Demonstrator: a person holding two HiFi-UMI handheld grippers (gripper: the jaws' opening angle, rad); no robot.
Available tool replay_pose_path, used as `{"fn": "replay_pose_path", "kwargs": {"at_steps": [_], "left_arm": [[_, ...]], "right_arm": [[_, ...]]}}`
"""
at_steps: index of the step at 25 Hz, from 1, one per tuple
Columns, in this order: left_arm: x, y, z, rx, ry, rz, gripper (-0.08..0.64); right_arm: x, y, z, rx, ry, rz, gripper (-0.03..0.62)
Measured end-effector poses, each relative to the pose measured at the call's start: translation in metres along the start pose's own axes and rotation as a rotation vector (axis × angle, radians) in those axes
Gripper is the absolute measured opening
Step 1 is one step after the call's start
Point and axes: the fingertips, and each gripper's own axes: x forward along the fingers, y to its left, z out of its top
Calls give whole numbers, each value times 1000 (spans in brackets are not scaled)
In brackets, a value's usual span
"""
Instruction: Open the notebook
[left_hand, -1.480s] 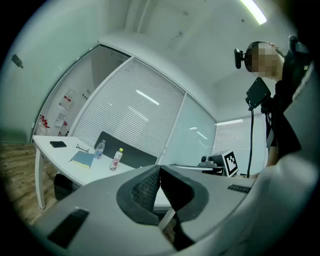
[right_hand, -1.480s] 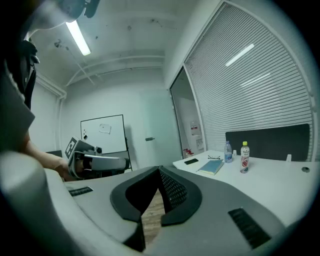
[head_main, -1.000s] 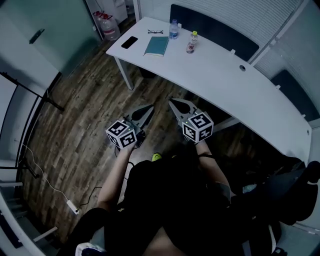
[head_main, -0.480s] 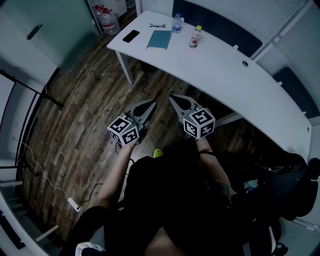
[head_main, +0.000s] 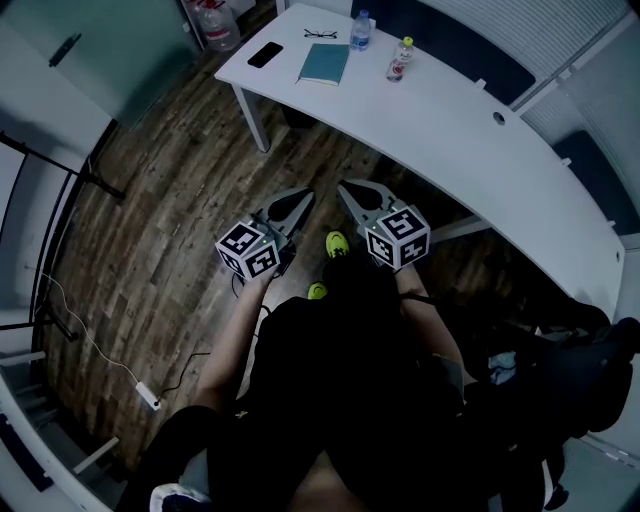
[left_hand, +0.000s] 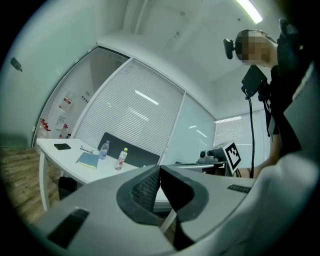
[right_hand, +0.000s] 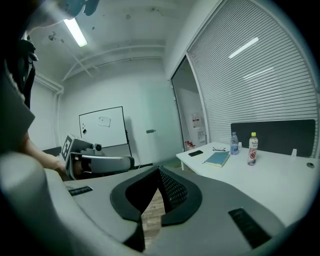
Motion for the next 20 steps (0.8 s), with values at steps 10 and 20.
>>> {"fn": "replay_pose_path", "kwargs": {"at_steps": [10,20], "left_arm": [[19,43,8,-14,-20,33,17],[66,106,30,11,-25,70,17]], "right_arm": [[40,-31,8,-9,21,29,-2],[98,-94,19,-9,45,22,-2]]}}
